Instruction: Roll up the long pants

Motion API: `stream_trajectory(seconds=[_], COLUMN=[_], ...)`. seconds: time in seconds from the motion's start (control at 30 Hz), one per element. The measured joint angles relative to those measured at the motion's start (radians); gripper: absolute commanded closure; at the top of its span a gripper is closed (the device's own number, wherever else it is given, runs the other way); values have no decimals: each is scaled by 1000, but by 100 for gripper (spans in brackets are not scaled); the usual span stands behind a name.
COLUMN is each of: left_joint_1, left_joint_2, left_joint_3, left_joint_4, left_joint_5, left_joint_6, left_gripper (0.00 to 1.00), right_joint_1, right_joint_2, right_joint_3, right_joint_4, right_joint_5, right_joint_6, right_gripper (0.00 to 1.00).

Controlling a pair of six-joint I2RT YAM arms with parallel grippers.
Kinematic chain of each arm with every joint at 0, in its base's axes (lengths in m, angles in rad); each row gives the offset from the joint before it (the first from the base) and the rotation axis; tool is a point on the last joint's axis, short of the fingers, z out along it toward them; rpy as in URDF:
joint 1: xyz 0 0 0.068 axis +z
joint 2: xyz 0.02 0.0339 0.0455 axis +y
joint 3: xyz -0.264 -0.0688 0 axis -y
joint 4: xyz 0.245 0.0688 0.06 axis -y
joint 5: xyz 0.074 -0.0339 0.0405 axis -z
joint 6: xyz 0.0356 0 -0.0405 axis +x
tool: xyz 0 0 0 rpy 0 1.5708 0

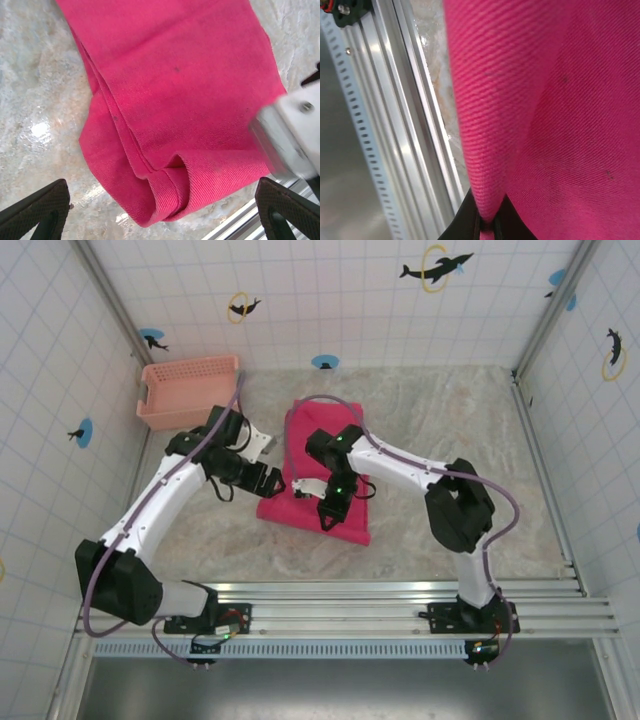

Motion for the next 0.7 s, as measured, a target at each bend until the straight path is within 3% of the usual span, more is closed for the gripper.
stream_trajectory(seconds=[0.33, 0.7], left_joint_1=[-148, -219], left_joint_2=[55, 124], left_joint_3=[-95, -130], left_joint_4=[26, 62], left_joint_5=[-48, -258], left_joint_6=[-134, -167], left_gripper=[3, 2], right_joint_1=[-52, -71], right_joint_2=[204, 351], right_joint_3=[146, 280], right_joint_4=[-103, -197], right_joint_5=[-221, -298], right_joint_6=[-34, -70], right_gripper=[92, 92])
